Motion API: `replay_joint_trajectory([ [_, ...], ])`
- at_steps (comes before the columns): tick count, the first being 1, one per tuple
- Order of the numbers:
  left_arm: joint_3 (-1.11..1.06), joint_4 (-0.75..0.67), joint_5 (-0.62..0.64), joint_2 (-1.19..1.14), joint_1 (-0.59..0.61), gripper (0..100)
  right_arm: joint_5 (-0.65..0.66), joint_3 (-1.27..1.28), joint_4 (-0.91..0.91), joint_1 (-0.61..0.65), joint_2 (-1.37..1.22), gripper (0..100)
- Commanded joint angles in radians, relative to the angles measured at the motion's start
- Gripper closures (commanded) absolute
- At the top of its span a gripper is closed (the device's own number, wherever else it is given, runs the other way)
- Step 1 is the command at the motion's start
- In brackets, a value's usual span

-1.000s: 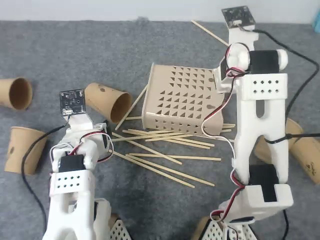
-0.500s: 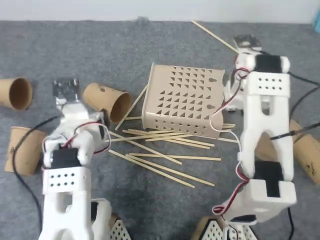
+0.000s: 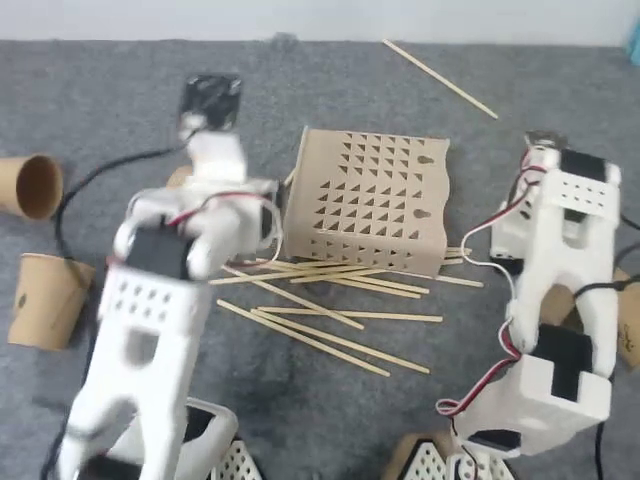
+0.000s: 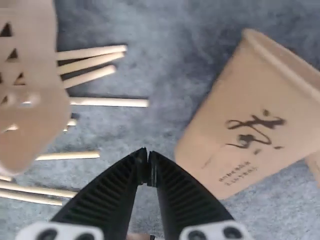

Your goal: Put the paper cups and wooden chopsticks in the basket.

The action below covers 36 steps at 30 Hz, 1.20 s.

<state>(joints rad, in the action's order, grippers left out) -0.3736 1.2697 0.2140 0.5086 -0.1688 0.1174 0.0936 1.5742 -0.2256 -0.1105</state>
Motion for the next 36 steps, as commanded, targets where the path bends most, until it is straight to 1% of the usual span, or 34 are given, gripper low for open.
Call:
replay_joint_trajectory([
  [1,0.134,0.002,0.015,-0.173,-0.041,99,0.018,0.023,-0.028,-0.036,0.068,99.1],
  [5,0.213,-0.003,0.015,-0.339,-0.087,99,0.008,0.075,-0.065,-0.033,0.068,99.1],
  [10,0.223,-0.129,0.017,-0.531,-0.104,99,0.008,0.087,-0.081,-0.031,0.068,99.1],
  [14,0.225,-0.195,0.017,-0.623,-0.097,99,0.008,0.087,-0.081,-0.031,0.068,99.1],
  [36,0.216,-0.213,0.009,-0.646,0.195,99,0.008,0.081,-0.071,-0.030,0.070,99.1],
])
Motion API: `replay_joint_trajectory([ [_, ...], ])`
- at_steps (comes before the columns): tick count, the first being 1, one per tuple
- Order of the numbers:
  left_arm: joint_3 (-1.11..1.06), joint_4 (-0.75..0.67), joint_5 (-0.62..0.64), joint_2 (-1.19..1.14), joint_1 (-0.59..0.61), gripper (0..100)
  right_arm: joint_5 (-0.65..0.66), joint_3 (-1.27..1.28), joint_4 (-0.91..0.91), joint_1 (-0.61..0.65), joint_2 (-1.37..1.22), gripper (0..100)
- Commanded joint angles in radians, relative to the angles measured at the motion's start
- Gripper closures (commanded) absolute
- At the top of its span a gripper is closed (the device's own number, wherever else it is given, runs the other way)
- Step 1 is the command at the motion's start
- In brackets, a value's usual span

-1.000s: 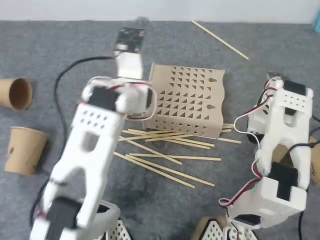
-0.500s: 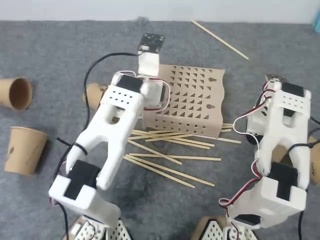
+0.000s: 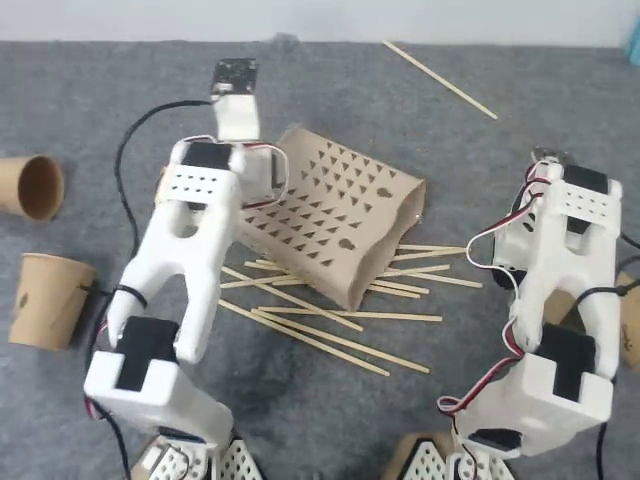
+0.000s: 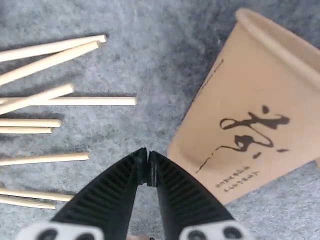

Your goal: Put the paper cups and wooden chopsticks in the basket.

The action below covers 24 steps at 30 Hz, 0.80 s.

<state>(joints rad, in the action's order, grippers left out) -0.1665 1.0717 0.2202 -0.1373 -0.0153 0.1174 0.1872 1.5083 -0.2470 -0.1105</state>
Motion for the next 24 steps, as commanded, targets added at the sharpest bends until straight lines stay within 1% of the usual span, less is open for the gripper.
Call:
replay_joint_trajectory([
  [1,0.008,-0.023,0.003,-0.003,0.054,99,0.008,-0.014,-0.005,-0.002,0.070,99.1],
  [6,-0.035,-0.150,0.003,-0.094,0.106,99,0.008,-0.068,0.056,0.045,0.077,99.1],
  [11,-0.030,-0.224,0.003,-0.199,0.106,99,0.008,-0.118,0.119,0.081,0.194,99.1],
  [15,0.001,-0.219,0.003,-0.216,0.109,99,0.011,-0.101,0.113,0.127,0.317,98.9],
  [18,0.005,-0.221,0.003,-0.224,0.117,99,0.011,-0.089,0.108,0.188,0.378,98.9],
  [24,0.007,-0.227,0.011,-0.226,0.141,99,0.006,-0.086,0.087,0.314,0.397,98.8],
])
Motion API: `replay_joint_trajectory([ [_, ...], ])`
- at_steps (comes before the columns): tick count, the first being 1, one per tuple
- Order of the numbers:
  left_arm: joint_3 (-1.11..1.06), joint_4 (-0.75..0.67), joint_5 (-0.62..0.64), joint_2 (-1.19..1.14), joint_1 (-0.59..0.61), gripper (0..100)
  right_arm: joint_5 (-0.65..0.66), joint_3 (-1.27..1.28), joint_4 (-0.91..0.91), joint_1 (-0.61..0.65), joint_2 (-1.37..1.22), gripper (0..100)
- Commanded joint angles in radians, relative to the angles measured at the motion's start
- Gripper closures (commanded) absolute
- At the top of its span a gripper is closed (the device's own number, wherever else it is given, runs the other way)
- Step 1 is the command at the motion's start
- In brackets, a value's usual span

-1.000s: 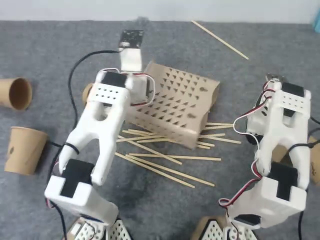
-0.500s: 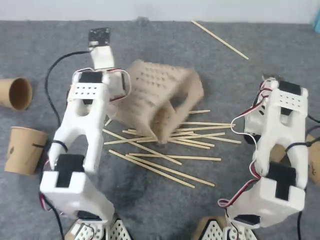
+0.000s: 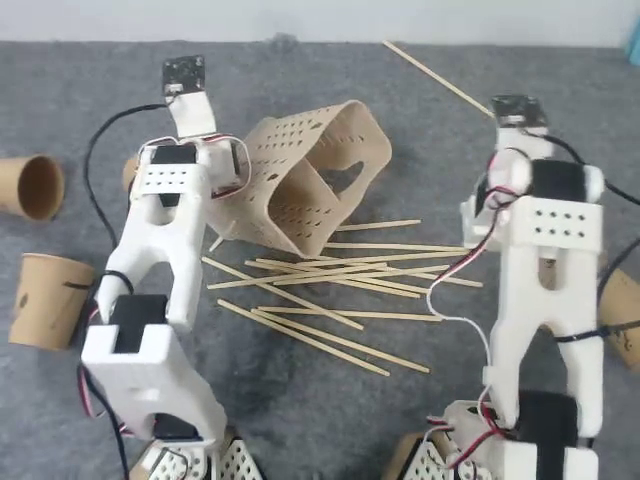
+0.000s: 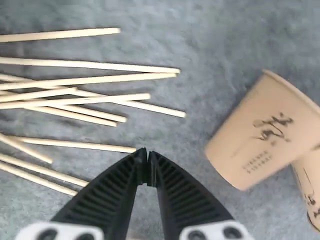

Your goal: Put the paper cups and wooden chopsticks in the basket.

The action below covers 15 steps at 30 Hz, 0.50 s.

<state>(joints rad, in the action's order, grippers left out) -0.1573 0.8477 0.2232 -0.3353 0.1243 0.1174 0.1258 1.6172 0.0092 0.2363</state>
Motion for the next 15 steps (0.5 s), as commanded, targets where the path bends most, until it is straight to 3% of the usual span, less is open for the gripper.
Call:
replay_joint_trajectory([
  [1,-0.002,-0.003,0.008,-0.028,0.002,99,-0.008,-0.015,-0.050,0.082,0.050,98.8],
  [4,-0.002,-0.002,0.008,-0.028,0.002,99,-0.115,0.003,-0.177,0.150,0.050,96.8],
  [9,-0.002,0.000,0.008,-0.028,0.002,99,-0.304,0.000,-0.300,0.234,0.050,77.9],
  [15,-0.002,-0.003,0.005,-0.028,0.002,99,-0.465,-0.002,-0.455,0.277,0.050,76.1],
])
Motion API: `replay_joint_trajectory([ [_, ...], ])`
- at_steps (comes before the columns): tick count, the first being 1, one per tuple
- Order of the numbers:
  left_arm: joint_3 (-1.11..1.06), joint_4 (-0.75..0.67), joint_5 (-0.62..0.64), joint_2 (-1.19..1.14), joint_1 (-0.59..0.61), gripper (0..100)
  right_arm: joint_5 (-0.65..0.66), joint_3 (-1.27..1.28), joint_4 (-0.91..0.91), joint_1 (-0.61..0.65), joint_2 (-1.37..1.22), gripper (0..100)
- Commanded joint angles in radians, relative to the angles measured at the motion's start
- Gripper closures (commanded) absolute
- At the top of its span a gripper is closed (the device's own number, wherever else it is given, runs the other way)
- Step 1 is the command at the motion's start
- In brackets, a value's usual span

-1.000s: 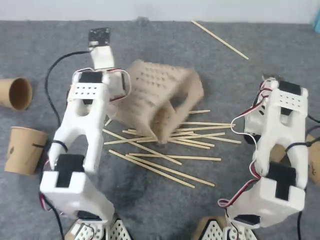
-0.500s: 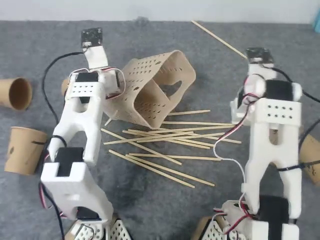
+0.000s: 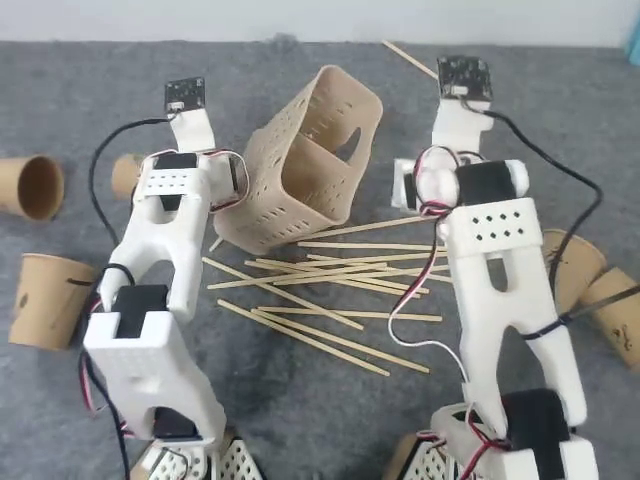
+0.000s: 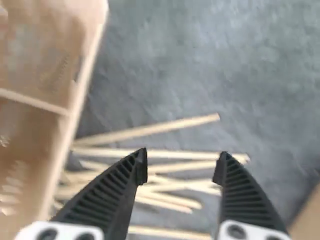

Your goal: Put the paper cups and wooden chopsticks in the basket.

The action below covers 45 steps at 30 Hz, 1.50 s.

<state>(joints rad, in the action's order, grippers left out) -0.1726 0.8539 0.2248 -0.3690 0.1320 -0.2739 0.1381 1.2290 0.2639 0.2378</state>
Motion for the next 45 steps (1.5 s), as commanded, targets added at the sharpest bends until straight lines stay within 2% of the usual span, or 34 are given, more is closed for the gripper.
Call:
replay_joint_trajectory([
  [1,0.013,-0.009,0.003,0.006,-0.006,99,-0.100,-0.014,-0.081,0.028,0.056,76.1],
  [6,0.013,-0.009,0.002,0.006,-0.006,99,-0.187,-0.011,-0.130,0.065,0.047,76.0],
  [13,0.021,-0.011,0.000,0.005,-0.006,99,-0.190,-0.029,-0.246,0.105,-0.039,76.0],
  [24,0.021,-0.011,0.000,0.005,-0.006,99,-0.192,-0.054,-0.249,0.186,-0.196,76.2],
  [26,0.022,-0.011,0.000,0.005,-0.006,99,-0.186,-0.058,-0.251,0.186,-0.246,78.6],
  [29,0.022,-0.011,0.000,0.005,-0.008,99,-0.178,-0.078,-0.260,0.183,-0.314,88.2],
  [32,0.022,-0.011,-0.002,0.005,-0.009,99,-0.072,-0.103,-0.262,0.180,-0.369,99.3],
  [34,0.022,-0.011,-0.002,0.005,-0.011,99,-0.037,-0.112,-0.255,0.180,-0.389,98.3],
  [45,0.022,-0.008,0.005,0.009,-0.008,99,-0.041,-0.129,-0.257,0.214,-0.397,99.1],
])
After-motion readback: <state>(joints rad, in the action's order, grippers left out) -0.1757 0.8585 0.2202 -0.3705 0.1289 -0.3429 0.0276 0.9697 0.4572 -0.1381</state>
